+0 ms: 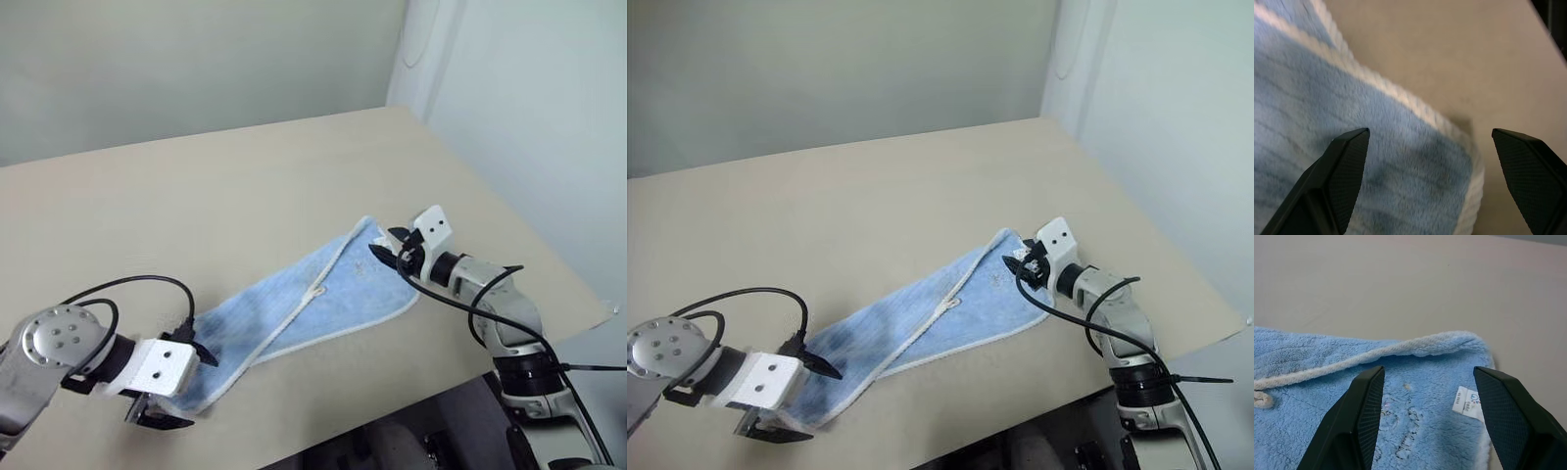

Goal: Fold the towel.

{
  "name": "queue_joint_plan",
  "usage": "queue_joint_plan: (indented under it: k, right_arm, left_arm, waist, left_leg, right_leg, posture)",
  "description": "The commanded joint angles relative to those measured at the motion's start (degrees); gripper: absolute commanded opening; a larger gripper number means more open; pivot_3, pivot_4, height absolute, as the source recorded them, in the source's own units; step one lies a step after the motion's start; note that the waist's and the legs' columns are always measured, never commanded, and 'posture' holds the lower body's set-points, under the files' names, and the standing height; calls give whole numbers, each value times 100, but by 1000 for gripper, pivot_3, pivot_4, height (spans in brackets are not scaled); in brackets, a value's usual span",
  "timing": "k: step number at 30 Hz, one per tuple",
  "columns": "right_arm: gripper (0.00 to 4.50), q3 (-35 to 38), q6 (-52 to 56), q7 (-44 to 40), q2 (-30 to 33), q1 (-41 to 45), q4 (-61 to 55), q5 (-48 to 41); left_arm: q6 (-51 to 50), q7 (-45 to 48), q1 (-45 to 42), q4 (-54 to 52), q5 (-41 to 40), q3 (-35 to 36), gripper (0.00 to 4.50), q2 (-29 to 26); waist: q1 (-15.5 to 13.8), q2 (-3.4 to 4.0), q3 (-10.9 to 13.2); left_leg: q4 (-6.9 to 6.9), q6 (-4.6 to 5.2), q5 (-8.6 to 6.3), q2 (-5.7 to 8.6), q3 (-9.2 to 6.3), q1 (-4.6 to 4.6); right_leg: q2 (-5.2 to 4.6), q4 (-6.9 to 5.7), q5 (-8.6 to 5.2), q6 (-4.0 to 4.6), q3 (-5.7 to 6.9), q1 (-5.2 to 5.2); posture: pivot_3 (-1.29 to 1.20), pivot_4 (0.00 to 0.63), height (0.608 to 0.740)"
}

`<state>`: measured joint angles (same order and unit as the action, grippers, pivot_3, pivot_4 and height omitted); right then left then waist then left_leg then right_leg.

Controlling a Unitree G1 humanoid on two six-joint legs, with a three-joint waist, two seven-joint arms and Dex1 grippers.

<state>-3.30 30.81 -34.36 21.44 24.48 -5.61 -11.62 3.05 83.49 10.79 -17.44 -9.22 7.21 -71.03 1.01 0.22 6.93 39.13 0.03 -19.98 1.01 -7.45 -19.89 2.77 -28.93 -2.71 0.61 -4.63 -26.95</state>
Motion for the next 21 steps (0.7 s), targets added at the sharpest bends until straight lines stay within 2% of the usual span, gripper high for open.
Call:
queue_joint_plan:
  k: [1, 6, 15, 17, 21]
  right_arm:
    - [3051, 74, 13, 87, -1, -9, -314, -72]
    - [3051, 63, 39, 151, -38, -65, -369, -62]
    - [3051, 76, 112, 280, -76, -158, -506, -73]
    - [3051, 74, 119, 288, -80, -168, -519, -74]
    - [3051, 62, 127, 300, -90, -167, -521, -80]
  left_arm:
    - [205, -80, 19, 51, 145, -73, 4348, 1]
    - [263, -246, 13, 210, 370, -337, 4348, 68]
    - [198, -425, 53, 392, 480, -574, 4348, 184]
    - [193, -431, 73, 456, 462, -533, 3797, 179]
    - [137, -384, 88, 557, 288, -414, 2372, 137]
  waist:
    - [-1, -1, -1]
    - [3, -1, -3]
    - [-9, 53, -37]
    - [-3, 54, -36]
    - [30, 57, -38]
  left_leg:
    - [0, 0, 0, 0, 0, 0]
    - [-1, 0, 0, -1, 0, 1]
    - [-3, -24, -14, 0, 0, 2]
    - [-5, -24, -14, -1, 0, 3]
    - [-8, -25, -14, -1, 2, 5]
  right_leg:
    - [0, 0, 0, 0, 0, 0]
    - [0, -1, 0, 0, 0, 0]
    - [-1, -1, -1, -2, -1, 5]
    - [-1, -1, -1, -2, -1, 4]
    - [0, -1, -2, -3, 0, 3]
  posture:
    - [0, 150, 740]
    - [0, 150, 740]
    - [0, 150, 740]
    - [0, 150, 740]
    - [0, 150, 740]
